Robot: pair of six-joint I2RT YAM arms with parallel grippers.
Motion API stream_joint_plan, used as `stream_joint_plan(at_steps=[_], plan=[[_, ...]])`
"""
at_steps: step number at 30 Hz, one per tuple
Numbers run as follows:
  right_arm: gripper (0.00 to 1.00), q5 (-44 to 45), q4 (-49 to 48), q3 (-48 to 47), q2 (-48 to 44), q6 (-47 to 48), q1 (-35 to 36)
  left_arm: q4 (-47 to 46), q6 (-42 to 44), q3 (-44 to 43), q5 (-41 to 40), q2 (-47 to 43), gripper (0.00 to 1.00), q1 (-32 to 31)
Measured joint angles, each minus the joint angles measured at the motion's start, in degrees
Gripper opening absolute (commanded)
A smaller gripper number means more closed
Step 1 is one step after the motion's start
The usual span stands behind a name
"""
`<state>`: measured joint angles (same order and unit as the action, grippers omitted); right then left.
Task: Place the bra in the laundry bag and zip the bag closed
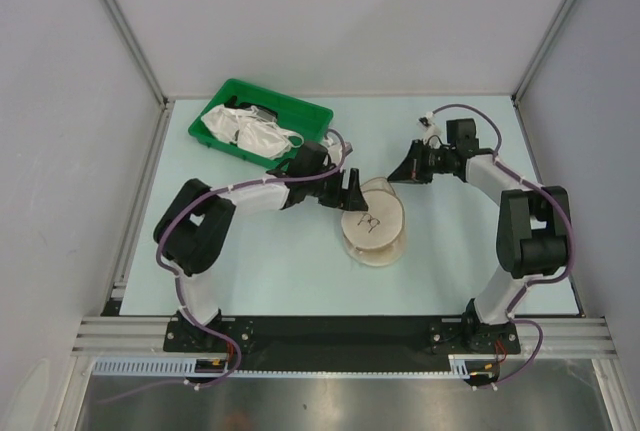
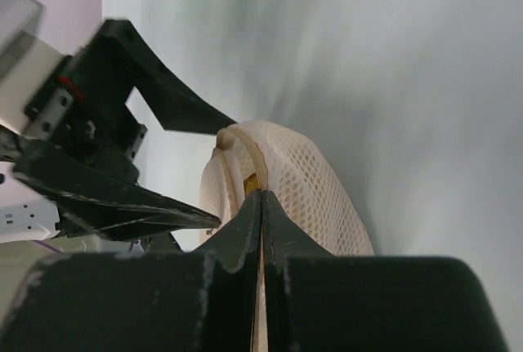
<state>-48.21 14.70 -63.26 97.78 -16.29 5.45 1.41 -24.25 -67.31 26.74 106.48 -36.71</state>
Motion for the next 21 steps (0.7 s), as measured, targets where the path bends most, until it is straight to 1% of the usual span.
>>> stream_joint_plan(at_steps=[2, 3, 4, 5, 6, 8, 9, 11, 12, 14, 15, 17, 18, 20, 21], plan=[[0.01, -0.6, 0.2, -1.9, 1.5, 0.6, 0.3, -2.4, -1.6, 2.9, 1.2, 0.0, 0.58, 0.0], [0.02, -0.9, 0.4, -2.9, 2.3, 0.8, 0.5, -3.7, -2.3, 4.4, 1.7, -0.2, 0.44, 0.0], [0.02, -1.0, 0.4, -3.6, 3.0, 1.0, 0.8, -5.0, -2.9, 6.2, 2.2, -0.4, 0.40, 0.0], [0.03, -1.2, 0.6, -4.4, 3.7, 1.2, 1.2, -5.7, -3.6, 7.6, 2.6, -0.7, 0.32, 0.0], [0.03, -1.3, 1.1, -5.3, 4.5, 1.4, 1.7, -6.8, -4.2, 9.3, 2.9, -1.2, 0.21, 0.0], [0.07, -1.3, 2.0, -7.1, 6.0, 1.6, 2.7, -8.9, -5.7, 12.7, 3.4, -2.8, 0.04, 0.0], [0.10, -1.1, 2.4, -7.8, 6.6, 1.5, 3.2, -10.0, -6.8, 14.5, 3.4, -4.1, 0.00, 0.0], [0.32, -0.2, 3.2, -8.3, 7.0, 0.7, 4.2, -11.8, -8.8, 18.1, 3.3, -7.4, 0.00, 0.0], [0.37, 0.9, 3.7, -8.4, 7.0, 0.1, 4.6, -13.2, -10.2, 20.2, 3.2, -9.6, 0.00, 0.0], [0.54, 3.7, 4.8, -8.2, 6.3, -1.5, 5.1, -14.5, -12.2, 22.8, 3.0, -12.5, 0.00, 0.0], [0.62, 6.1, 5.2, -7.6, 5.1, -2.4, 5.2, -16.0, -14.9, 25.3, 2.3, -14.9, 0.00, 0.0], [0.72, 11.1, 5.7, -4.2, 0.1, -4.9, 5.5, -17.0, -17.4, 27.3, 1.7, -16.9, 0.00, 0.0], [0.75, 14.1, 6.7, -1.6, -4.2, -6.1, 5.7, -18.0, -20.2, 29.3, 0.5, -18.9, 0.00, 0.0], [0.79, 18.4, 7.7, 2.4, -11.8, -8.8, 5.9, -18.6, -24.0, 31.7, -1.1, -21.6, 0.00, -0.1], [0.83, 20.8, 7.9, 4.9, -16.3, -9.9, 6.1, -19.4, -26.4, 32.9, -2.0, -23.0, 0.00, -0.2]])
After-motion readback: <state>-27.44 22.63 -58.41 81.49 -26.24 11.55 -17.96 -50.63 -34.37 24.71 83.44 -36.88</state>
